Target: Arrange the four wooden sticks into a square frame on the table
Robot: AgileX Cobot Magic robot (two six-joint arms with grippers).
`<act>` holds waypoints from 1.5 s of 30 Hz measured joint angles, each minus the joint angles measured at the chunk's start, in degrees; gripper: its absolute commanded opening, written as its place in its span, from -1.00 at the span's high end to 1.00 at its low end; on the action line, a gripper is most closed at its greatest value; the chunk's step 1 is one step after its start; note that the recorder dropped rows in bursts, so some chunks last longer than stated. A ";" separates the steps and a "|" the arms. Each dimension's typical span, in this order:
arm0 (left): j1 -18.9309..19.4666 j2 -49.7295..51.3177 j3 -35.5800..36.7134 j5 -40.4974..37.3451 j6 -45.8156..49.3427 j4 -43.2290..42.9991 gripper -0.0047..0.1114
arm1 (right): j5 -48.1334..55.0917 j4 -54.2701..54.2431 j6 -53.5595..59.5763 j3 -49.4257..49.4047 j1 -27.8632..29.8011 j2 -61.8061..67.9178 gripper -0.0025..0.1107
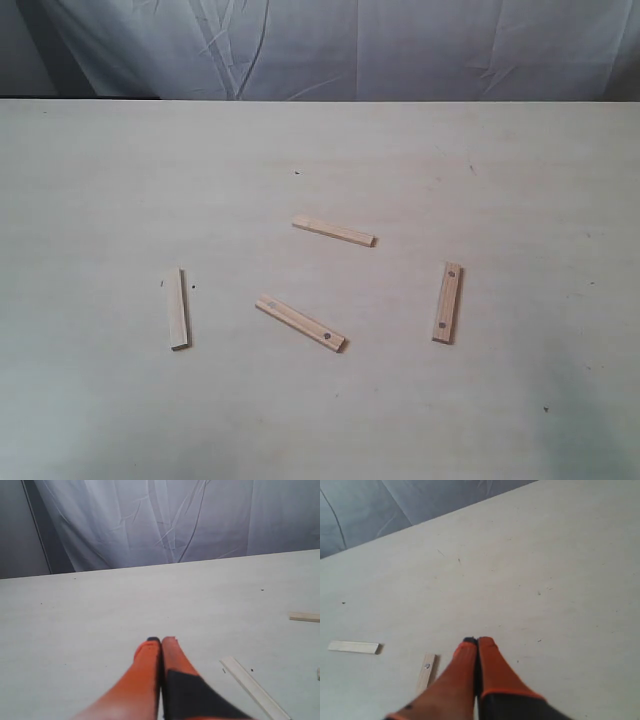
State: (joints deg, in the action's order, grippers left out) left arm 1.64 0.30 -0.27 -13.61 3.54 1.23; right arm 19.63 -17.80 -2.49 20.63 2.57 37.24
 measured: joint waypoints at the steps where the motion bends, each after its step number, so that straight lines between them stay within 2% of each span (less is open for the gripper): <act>1: 0.00 0.00 0.00 0.00 0.00 0.00 0.92 | -0.17 -0.54 -0.10 0.38 0.00 0.84 0.97; 13: 0.00 0.00 0.00 0.00 0.00 0.00 0.92 | 9.32 -3.17 -0.10 15.43 -0.59 23.16 0.97; 31: 0.00 0.00 0.00 0.00 0.00 0.00 0.92 | 5.48 -3.65 -9.46 24.51 -22.46 46.07 0.97; 37: 0.00 0.00 0.00 0.00 0.00 0.00 0.92 | 1.98 -3.65 -10.04 25.59 -25.72 47.97 0.97; 45: 0.00 0.00 0.00 0.00 0.00 0.00 0.92 | 0.45 -5.80 -10.18 25.59 -26.01 48.08 0.97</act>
State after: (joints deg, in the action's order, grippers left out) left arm 1.64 0.30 -0.27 -13.61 3.54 1.23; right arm 20.08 -23.60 -12.67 46.22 -23.44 85.31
